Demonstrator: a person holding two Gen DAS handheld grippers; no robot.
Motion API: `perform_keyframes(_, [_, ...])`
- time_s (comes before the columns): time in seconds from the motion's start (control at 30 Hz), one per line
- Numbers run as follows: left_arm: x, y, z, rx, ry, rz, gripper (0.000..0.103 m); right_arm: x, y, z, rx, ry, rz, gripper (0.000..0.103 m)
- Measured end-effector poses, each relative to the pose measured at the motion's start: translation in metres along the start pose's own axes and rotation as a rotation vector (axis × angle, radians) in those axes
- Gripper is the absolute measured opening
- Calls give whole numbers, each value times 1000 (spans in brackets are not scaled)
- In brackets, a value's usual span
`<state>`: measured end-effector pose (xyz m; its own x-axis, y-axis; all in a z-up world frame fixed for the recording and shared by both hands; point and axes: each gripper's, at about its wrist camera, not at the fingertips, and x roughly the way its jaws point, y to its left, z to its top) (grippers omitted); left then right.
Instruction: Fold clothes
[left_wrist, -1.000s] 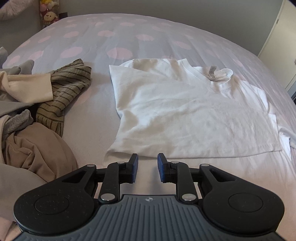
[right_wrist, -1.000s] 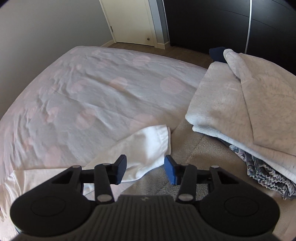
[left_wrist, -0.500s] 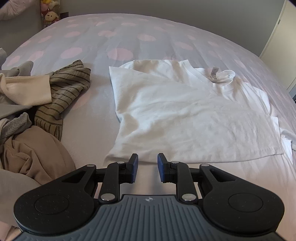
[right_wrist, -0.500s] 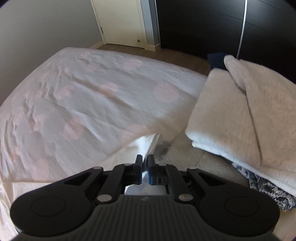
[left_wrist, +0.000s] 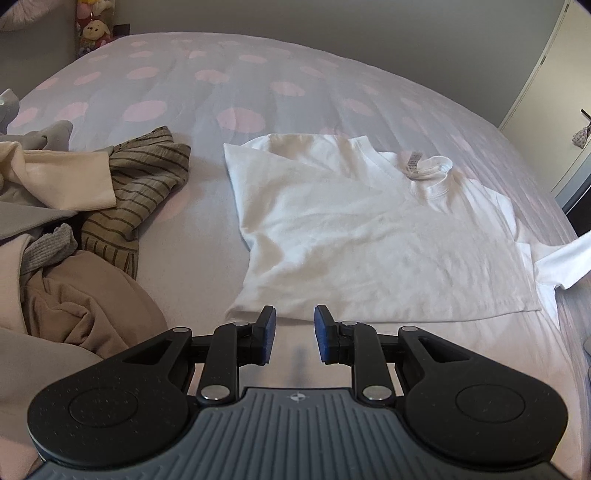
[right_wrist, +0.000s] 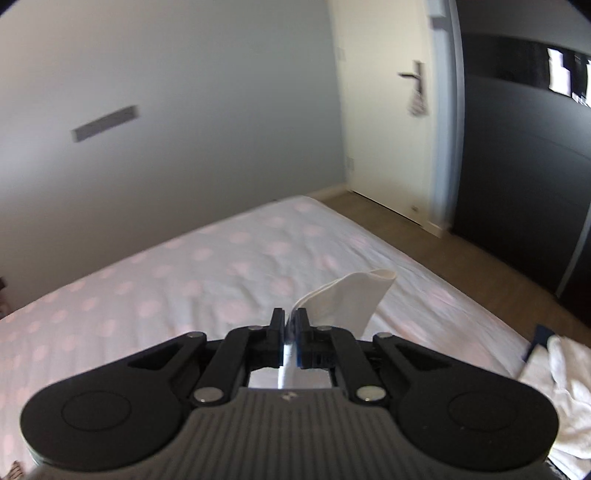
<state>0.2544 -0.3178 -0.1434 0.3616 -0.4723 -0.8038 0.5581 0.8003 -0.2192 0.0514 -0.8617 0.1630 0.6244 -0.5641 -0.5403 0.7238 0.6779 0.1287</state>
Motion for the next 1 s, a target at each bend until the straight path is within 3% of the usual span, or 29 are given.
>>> perform_keyframes(0.27, [-4, 30, -1, -72, -6, -43, 20, -45, 171, -15, -182, -10, 191, 6])
perform_keyframes(0.43, [-12, 46, 2, -128, -39, -76, 20, -45, 256, -64, -268, 48, 289, 6])
perform_keyframes(0.5, [-13, 47, 3, -130, -51, -48, 20, -40, 284, -91, -294, 76, 325, 6])
perform_keyframes(0.83, [-10, 60, 3, -183, -67, -88, 20, 11, 376, -249, -353, 366, 431, 7])
perform_keyframes(1.0, [-12, 73, 5, -261, -95, -125, 20, 27, 394, -301, -372, 472, 467, 10])
